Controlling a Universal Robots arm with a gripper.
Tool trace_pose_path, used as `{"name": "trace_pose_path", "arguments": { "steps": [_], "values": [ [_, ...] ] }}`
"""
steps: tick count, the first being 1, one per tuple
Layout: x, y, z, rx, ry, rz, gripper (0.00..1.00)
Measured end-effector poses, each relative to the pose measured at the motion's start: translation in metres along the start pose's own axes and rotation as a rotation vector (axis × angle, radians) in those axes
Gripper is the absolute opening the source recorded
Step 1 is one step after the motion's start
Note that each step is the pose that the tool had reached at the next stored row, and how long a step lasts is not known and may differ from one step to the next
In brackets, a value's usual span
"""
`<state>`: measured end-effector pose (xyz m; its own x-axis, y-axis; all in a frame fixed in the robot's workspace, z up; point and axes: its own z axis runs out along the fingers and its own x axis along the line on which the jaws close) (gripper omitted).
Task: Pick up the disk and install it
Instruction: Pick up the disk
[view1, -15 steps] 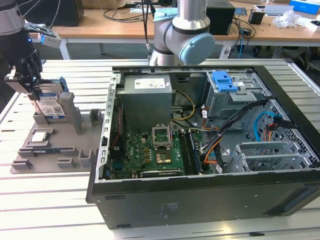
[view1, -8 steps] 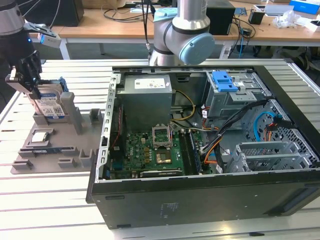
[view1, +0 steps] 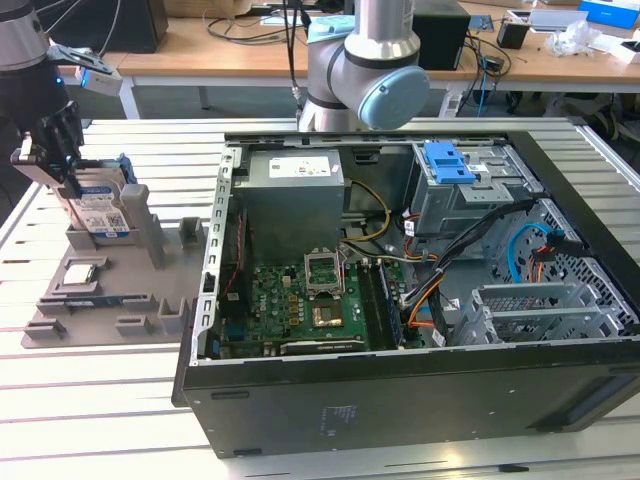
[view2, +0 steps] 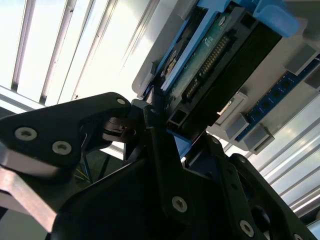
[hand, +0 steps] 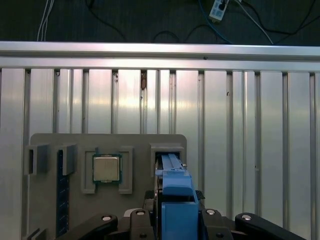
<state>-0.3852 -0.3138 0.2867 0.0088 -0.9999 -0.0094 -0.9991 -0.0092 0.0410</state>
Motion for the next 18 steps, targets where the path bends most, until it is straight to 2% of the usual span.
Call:
{"name": "trace_pose_path", "arguments": {
  "steps": [18],
  "values": [
    [0.0,0.0002,0.0,0.0,0.0,0.0,0.37]
  ]
}}
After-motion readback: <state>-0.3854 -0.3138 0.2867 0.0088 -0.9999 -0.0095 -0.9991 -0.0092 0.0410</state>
